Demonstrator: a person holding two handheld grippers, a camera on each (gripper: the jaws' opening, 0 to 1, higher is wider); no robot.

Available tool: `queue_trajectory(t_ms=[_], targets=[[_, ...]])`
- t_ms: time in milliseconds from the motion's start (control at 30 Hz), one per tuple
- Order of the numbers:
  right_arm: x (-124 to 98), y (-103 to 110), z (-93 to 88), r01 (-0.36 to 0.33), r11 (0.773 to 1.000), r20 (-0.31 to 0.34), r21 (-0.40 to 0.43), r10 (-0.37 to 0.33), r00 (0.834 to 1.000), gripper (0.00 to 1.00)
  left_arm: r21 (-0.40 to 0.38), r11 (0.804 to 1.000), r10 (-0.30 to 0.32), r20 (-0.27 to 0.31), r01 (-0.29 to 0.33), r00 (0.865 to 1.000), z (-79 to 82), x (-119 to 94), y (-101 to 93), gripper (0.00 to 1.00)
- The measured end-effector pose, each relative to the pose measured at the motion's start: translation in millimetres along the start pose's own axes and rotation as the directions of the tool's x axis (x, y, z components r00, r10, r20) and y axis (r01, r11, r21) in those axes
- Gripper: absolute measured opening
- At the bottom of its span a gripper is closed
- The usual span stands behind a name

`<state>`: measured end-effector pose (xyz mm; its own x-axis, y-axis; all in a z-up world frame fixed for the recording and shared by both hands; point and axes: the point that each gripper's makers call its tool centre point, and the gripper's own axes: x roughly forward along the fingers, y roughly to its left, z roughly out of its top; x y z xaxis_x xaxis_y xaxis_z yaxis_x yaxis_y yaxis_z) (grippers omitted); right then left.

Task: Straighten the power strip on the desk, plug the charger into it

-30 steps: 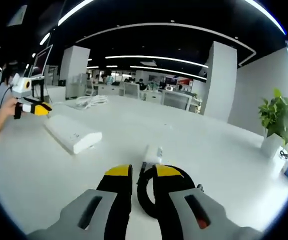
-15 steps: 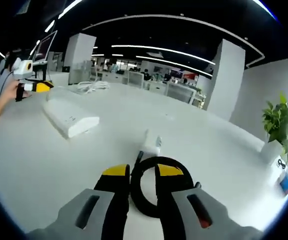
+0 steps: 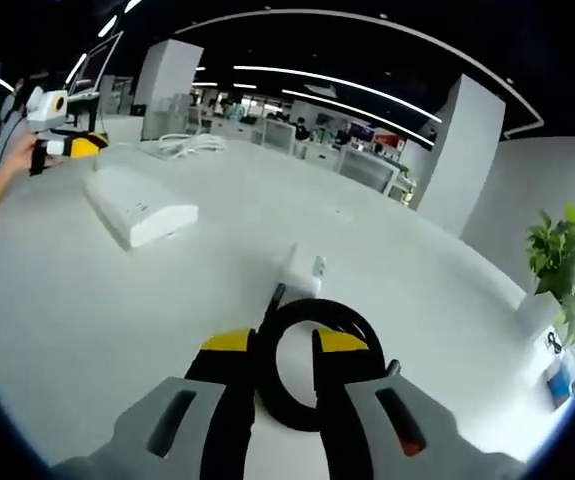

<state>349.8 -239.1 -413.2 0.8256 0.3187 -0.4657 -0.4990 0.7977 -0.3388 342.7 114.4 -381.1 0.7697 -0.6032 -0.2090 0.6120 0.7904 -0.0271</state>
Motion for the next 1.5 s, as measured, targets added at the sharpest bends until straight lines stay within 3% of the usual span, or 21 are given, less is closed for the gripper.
queue_trajectory(t_ms=[267, 667, 867, 1100, 1500], targets=[[-1.0, 3.9, -4.2, -0.043, 0.997, -0.059, -0.07, 0.039, 0.997, 0.2, 0.008, 1.0, -0.003, -0.004, 0.003, 1.0, -0.1, 0.5, -2.6, 0.22], [2.4, 13.3, 4.4, -0.046, 0.997, -0.039, -0.065, 0.044, 0.998, 0.15, 0.012, 1.0, -0.005, -0.014, 0.005, 1.0, -0.2, -0.7, -3.3, 0.23], [0.2, 14.7, 4.0, -0.061, 0.995, -0.058, -0.077, 0.057, 0.997, 0.15, 0.006, 1.0, -0.004, -0.002, 0.004, 1.0, 3.6, -3.1, -2.7, 0.23], [0.0, 17.2, -3.5, -0.092, 0.986, -0.128, -0.137, 0.074, 0.989, 0.16, 0.003, 1.0, -0.011, -0.007, 0.011, 1.0, 2.8, -3.2, -4.9, 0.23], [3.6, 16.4, -5.6, -0.099, 0.994, -0.089, -0.056, 0.094, 0.992, 0.12, -0.02, 0.999, -0.04, -0.01, 0.04, 0.999, 3.3, -3.4, -12.9, 0.23]])
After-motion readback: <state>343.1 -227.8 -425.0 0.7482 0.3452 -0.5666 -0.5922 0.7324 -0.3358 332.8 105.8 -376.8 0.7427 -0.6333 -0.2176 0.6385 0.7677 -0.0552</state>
